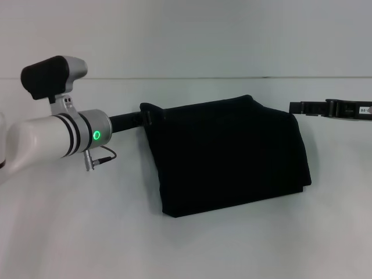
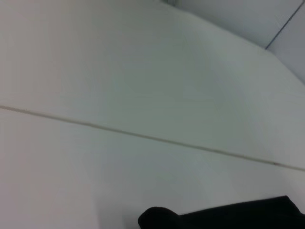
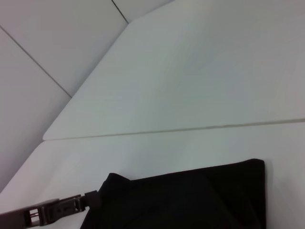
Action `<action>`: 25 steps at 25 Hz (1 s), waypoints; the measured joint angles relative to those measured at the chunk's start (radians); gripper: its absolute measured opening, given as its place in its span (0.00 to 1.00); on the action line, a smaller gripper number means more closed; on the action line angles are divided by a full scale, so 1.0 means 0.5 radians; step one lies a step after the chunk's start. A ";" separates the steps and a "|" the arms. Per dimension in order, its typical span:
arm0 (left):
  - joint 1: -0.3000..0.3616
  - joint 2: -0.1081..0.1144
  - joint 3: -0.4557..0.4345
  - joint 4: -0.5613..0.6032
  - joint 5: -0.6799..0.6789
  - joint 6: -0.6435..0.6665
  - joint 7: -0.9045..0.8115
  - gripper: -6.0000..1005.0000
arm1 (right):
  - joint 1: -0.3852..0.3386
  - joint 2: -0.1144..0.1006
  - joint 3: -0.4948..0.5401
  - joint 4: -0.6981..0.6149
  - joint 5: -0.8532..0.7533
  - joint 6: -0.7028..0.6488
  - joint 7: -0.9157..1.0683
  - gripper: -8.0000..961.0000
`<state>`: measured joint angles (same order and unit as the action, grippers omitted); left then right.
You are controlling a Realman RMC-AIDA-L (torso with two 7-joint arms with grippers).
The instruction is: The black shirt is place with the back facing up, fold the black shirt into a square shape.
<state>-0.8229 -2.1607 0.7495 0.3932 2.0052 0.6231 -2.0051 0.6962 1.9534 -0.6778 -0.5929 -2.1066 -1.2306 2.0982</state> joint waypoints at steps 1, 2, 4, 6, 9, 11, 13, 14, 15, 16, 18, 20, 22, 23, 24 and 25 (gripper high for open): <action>0.009 -0.004 0.002 0.011 -0.015 0.002 0.006 0.80 | -0.002 0.001 0.000 0.001 0.000 0.004 -0.002 0.71; 0.009 -0.003 0.007 0.011 -0.029 0.004 0.006 0.79 | -0.003 0.001 0.000 0.002 0.000 0.007 -0.004 0.71; 0.003 0.000 0.010 0.006 -0.040 0.006 0.006 0.70 | -0.004 0.003 0.000 0.002 0.000 0.009 -0.006 0.71; -0.010 0.001 0.015 0.002 -0.036 0.007 -0.002 0.61 | -0.005 0.004 0.002 0.002 0.000 0.010 -0.006 0.71; -0.033 0.009 0.018 -0.036 -0.027 0.009 -0.013 0.47 | -0.007 0.005 0.005 0.002 0.000 0.010 -0.006 0.71; -0.050 0.016 0.019 -0.067 -0.027 0.005 -0.013 0.37 | -0.008 0.005 0.007 0.001 0.000 0.010 -0.011 0.71; -0.057 0.018 0.019 -0.077 -0.025 -0.003 -0.013 0.29 | -0.008 0.005 0.010 0.001 0.000 0.011 -0.018 0.71; -0.058 0.018 0.019 -0.078 -0.025 -0.006 -0.013 0.26 | -0.008 0.005 0.010 0.000 0.001 0.013 -0.020 0.71; -0.059 0.018 0.020 -0.078 -0.026 -0.007 -0.013 0.22 | -0.007 0.005 0.010 0.000 0.001 0.018 -0.021 0.71; -0.059 0.018 0.020 -0.078 -0.029 -0.007 -0.013 0.19 | -0.007 0.005 0.008 0.000 0.001 0.023 -0.022 0.71; -0.060 0.018 0.019 -0.073 -0.033 -0.008 -0.013 0.12 | -0.007 0.005 0.006 0.001 0.001 0.035 -0.023 0.71; -0.067 0.024 0.015 -0.062 -0.037 -0.006 -0.013 0.10 | -0.006 0.005 0.007 0.002 0.001 0.037 -0.023 0.71; -0.080 0.035 0.013 -0.062 -0.037 0.002 -0.013 0.08 | -0.006 0.005 0.009 0.002 0.001 0.039 -0.024 0.71; -0.088 0.039 0.014 -0.062 -0.037 0.007 -0.013 0.07 | -0.005 0.005 0.010 0.001 0.001 0.040 -0.024 0.71; -0.098 0.043 0.015 -0.062 -0.037 0.014 -0.013 0.06 | -0.004 0.006 0.010 0.001 0.001 0.040 -0.024 0.71; -0.105 0.045 0.016 -0.062 -0.037 0.017 -0.013 0.05 | -0.003 0.008 0.011 0.001 0.001 0.041 -0.024 0.71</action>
<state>-0.8753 -2.1382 0.7576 0.3624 1.9868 0.6316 -2.0116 0.6944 1.9575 -0.6726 -0.5924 -2.1061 -1.2104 2.0862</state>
